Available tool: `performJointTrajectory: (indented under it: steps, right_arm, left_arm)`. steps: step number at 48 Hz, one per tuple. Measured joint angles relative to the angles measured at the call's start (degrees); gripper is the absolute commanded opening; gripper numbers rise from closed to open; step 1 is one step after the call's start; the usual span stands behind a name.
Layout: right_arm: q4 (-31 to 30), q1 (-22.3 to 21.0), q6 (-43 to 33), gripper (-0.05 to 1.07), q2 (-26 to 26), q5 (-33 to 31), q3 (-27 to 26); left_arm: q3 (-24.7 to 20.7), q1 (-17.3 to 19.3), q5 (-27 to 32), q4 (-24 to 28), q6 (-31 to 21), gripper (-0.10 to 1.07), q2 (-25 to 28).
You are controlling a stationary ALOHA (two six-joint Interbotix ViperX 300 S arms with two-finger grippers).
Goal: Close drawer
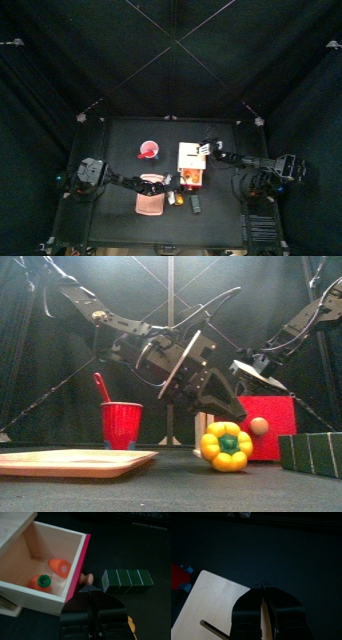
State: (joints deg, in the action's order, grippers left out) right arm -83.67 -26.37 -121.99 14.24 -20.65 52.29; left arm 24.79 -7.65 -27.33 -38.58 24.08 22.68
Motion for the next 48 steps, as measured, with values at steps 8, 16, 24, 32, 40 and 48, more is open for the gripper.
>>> performJointTrajectory:
  steps: [8,16,24,32,40,48]
  right_arm:
    - [-0.09,0.09,0.09,0.38,-0.09,0.00,0.00]
    - [-0.09,0.00,0.09,0.38,0.00,0.00,0.00]
    - [0.00,0.09,0.09,0.38,0.00,0.09,0.00]
    - [0.00,0.00,0.09,0.38,0.00,0.09,0.00]
    - [-0.09,0.00,0.00,0.38,-0.09,0.09,0.00]
    - [0.00,0.00,0.09,0.38,0.00,0.09,0.00]
  left_arm:
    - [0.00,1.23,0.00,0.00,0.09,0.35,0.00]
    - [-0.35,2.20,-0.09,0.00,0.09,0.34,0.00]
    - [-0.97,3.69,0.00,-0.09,-0.09,0.34,0.00]
    - [-1.49,5.01,-0.09,-0.09,0.00,0.34,0.09]
    - [-2.46,5.89,0.00,-0.09,0.09,0.34,0.00]
    - [-2.99,7.03,0.00,-0.09,0.09,0.34,0.09]
